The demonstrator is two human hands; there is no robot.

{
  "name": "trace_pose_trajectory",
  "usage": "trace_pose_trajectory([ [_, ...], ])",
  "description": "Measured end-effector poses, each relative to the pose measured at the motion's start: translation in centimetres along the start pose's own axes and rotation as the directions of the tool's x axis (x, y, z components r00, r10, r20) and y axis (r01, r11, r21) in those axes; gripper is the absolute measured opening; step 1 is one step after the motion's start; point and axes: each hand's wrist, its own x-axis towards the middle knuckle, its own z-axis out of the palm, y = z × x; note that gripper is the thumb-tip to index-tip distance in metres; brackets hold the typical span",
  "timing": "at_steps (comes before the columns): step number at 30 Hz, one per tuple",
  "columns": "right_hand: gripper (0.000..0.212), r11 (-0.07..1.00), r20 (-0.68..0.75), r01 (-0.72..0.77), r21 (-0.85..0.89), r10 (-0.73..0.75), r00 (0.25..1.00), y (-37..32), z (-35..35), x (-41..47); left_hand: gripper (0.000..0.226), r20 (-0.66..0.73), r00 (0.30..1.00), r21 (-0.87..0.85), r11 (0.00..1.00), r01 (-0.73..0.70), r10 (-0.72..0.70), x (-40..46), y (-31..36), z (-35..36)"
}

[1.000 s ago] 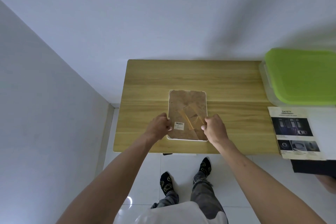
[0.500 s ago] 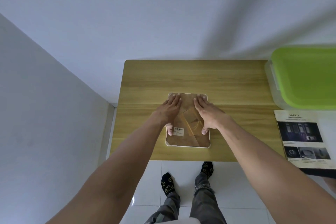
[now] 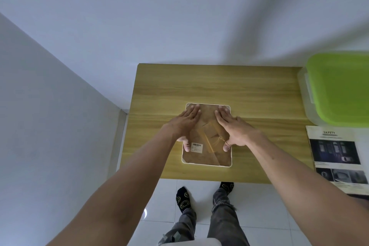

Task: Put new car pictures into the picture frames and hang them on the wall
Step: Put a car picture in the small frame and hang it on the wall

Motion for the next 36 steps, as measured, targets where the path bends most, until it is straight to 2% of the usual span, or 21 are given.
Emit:
trace_pose_trajectory([
  [4,0.146,0.997,-0.092,-0.044,-0.069,0.037,0.995,-0.1,0.2,-0.7,0.157,-0.028,0.998,-0.013,0.999,0.048,-0.049,-0.3,0.5,0.0],
  [6,0.143,0.995,-0.142,-0.098,-0.018,0.094,0.985,-0.3,0.5,-1.5,0.155,-0.031,0.994,-0.048,0.993,0.107,-0.108,-0.9,1.0,0.1],
  [8,0.137,0.971,-0.199,-0.174,0.163,0.205,0.958,-0.7,1.5,-2.8,0.150,-0.034,0.982,-0.167,0.970,0.175,-0.183,-1.7,1.5,0.7],
  [10,0.123,0.880,-0.241,-0.203,0.430,0.328,0.913,-1.3,3.1,-4.1,0.141,-0.038,0.967,-0.365,0.904,0.223,-0.254,-2.7,1.9,1.8],
  [12,0.101,0.755,-0.250,-0.179,0.631,0.416,0.875,-2.3,4.6,-4.9,0.119,-0.097,0.947,-0.592,0.783,0.193,-0.307,-3.5,2.4,2.7],
  [15,0.078,0.617,-0.231,-0.142,0.774,0.483,0.844,-3.8,5.5,-5.0,0.065,-0.198,0.880,-0.776,0.618,0.129,-0.431,-4.4,3.8,3.0],
  [17,0.070,0.459,-0.165,-0.123,0.880,0.537,0.827,-4.6,5.2,-4.9,0.048,-0.173,0.844,-0.900,0.430,0.074,-0.507,-5.1,4.6,2.5],
  [20,0.037,0.276,-0.135,-0.046,0.960,0.603,0.786,-5.2,4.2,-5.9,0.054,-0.147,0.805,-0.972,0.237,-0.008,-0.575,-5.8,4.9,1.6],
  [22,0.028,0.205,-0.132,-0.001,0.979,0.631,0.764,-5.1,3.6,-6.9,0.069,-0.118,0.777,-0.993,0.081,-0.087,-0.619,-6.2,5.1,0.5],
  [23,0.026,0.187,-0.139,0.021,0.982,0.644,0.752,-4.8,3.2,-7.5,0.073,-0.116,0.764,-0.992,0.039,-0.118,-0.635,-6.4,5.3,-0.1],
  [25,0.024,0.150,-0.148,0.061,0.987,0.678,0.720,-4.1,2.6,-8.2,0.067,-0.121,0.755,-0.991,0.042,-0.123,-0.645,-6.4,5.8,-1.3],
  [27,0.032,0.125,-0.140,0.073,0.989,0.706,0.695,-3.5,1.7,-9.0,0.047,-0.120,0.784,-0.991,0.031,-0.128,-0.609,-6.4,6.2,-2.7],
  [30,0.038,0.144,-0.168,0.092,0.985,0.718,0.676,-2.4,0.2,-10.7,0.037,-0.132,0.831,-0.987,-0.002,-0.158,-0.541,-6.7,7.1,-4.9],
  [33,0.036,0.222,-0.254,0.134,0.966,0.707,0.660,-1.5,-1.6,-12.7,0.036,-0.216,0.823,-0.972,0.035,-0.233,-0.525,-7.5,8.8,-7.4],
  [36,0.035,0.335,-0.376,0.190,0.923,0.679,0.631,-0.9,-4.2,-14.8,0.041,-0.326,0.775,-0.944,0.135,-0.303,-0.541,-8.8,11.5,-10.1],
])
